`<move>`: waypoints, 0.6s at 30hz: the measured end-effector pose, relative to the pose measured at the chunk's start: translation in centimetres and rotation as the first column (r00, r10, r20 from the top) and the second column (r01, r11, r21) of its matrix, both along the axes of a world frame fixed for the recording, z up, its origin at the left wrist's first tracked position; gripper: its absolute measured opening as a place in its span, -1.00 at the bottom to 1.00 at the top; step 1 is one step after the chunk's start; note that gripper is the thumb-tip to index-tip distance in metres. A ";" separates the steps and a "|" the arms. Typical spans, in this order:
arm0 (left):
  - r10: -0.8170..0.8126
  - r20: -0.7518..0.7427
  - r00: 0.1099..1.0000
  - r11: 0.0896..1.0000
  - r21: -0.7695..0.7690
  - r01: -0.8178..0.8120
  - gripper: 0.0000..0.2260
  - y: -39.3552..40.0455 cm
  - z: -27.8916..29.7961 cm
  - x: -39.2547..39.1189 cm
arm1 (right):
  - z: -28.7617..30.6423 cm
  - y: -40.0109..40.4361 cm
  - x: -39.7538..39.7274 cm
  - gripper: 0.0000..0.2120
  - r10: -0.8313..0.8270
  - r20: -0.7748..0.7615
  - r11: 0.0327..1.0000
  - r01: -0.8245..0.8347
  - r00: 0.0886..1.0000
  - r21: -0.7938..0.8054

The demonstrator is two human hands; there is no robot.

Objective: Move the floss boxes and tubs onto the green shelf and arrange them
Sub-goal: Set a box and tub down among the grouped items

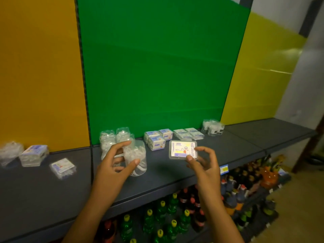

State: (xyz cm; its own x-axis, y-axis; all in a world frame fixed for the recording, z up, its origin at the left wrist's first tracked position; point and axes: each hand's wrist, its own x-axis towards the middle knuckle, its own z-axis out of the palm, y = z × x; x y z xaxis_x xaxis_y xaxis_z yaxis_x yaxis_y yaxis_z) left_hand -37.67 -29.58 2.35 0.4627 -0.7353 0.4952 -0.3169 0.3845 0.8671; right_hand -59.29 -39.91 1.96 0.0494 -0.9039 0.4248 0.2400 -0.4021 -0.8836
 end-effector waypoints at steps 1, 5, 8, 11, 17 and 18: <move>-0.009 0.001 1.000 1.000 -0.005 0.009 -0.58 -1.1 0.0 -0.5 | -0.1 -0.8 -0.5 -0.76 -0.011 -0.004 1.000 0.011 1.000 0.003; -0.035 -0.009 0.999 0.999 -0.025 0.035 -0.57 -5.7 -0.6 -2.1 | -0.3 -4.2 -2.5 -0.76 -0.064 -0.043 0.998 0.064 0.997 0.002; -0.062 -0.016 0.998 0.998 -0.032 0.061 -0.55 -10.4 -1.0 -3.1 | -0.4 -8.0 -3.9 -0.75 -0.099 -0.044 0.995 0.099 0.994 0.003; -0.085 -0.026 0.996 0.996 -0.032 0.084 -0.59 -15.3 -0.5 -4.0 | -0.1 -12.9 -4.9 -0.76 -0.130 -0.061 0.991 0.131 0.990 0.013; -0.080 -0.036 0.996 0.996 -0.029 0.079 -0.56 -24.2 -0.3 -4.3 | 1.1 -22.0 -5.6 -0.76 -0.099 -0.127 0.995 0.100 0.987 -0.002; -0.069 -0.030 0.997 0.997 -0.021 0.068 -0.54 -25.5 -0.3 -4.3 | 1.0 -23.2 -5.5 -0.75 -0.082 -0.129 0.997 0.083 0.988 0.002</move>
State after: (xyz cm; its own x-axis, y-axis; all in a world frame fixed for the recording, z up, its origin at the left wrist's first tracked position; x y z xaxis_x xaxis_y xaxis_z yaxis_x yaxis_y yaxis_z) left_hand -41.99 -55.05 2.04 0.4270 -0.7558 0.4965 -0.2627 0.4216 0.8679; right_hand -64.83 -63.10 2.93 0.0280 -0.9101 0.4134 0.0905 -0.4096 -0.9078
